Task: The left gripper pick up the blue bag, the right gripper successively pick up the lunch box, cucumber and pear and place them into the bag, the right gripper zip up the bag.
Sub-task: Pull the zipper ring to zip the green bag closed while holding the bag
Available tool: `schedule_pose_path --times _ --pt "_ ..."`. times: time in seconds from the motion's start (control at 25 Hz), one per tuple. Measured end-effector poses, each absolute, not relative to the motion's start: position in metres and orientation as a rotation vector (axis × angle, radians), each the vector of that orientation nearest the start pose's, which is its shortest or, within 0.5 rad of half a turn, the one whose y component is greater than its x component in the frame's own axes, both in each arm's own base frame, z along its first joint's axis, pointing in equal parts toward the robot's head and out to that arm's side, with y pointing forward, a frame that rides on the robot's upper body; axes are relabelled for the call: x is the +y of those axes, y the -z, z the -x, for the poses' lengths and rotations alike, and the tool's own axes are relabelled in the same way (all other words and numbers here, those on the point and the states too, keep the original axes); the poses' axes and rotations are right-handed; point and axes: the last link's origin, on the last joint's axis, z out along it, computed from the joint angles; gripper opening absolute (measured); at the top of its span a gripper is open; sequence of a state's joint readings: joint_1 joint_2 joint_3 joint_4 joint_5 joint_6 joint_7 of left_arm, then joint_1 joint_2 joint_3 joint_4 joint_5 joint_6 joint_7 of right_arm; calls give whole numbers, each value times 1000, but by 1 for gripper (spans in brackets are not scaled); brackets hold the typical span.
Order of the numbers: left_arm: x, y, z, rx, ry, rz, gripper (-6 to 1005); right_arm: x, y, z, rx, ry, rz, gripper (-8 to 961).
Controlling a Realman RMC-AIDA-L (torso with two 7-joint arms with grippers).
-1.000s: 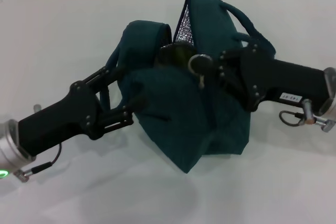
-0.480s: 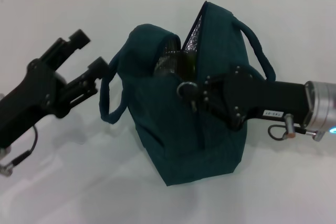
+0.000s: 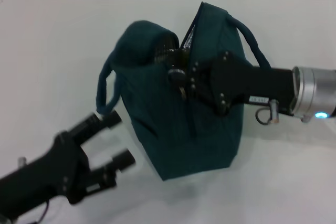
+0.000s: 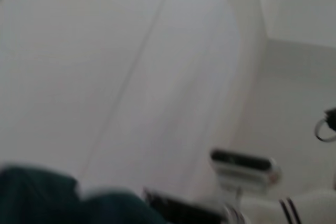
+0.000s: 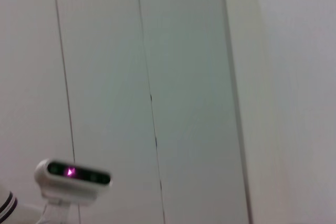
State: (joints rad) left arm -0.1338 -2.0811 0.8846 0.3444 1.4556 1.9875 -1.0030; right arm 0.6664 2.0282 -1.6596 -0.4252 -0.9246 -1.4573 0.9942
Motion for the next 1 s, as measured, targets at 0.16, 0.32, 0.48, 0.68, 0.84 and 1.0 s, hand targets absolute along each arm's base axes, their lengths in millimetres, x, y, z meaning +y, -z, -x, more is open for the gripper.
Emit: schedule_pose_path --times 0.16,0.32,0.48,0.68,0.84,1.0 --pt "172 17 294 -721 1450 2467 887 335 58 -141 7 -1270 2753 8" --pt "184 31 294 -787 1382 2483 879 339 58 -125 -55 -1329 2703 8" --pt "200 39 291 -792 1359 2439 871 336 66 -122 -74 -1297 2756 8" --pt "217 42 292 -745 1322 2322 861 332 70 -127 -53 -1278 2775 8" --pt "218 37 296 -715 1318 2259 853 335 70 -134 -14 -1243 2760 8" --pt "217 31 303 -724 1306 2186 845 337 71 -136 -8 -1222 2756 8"
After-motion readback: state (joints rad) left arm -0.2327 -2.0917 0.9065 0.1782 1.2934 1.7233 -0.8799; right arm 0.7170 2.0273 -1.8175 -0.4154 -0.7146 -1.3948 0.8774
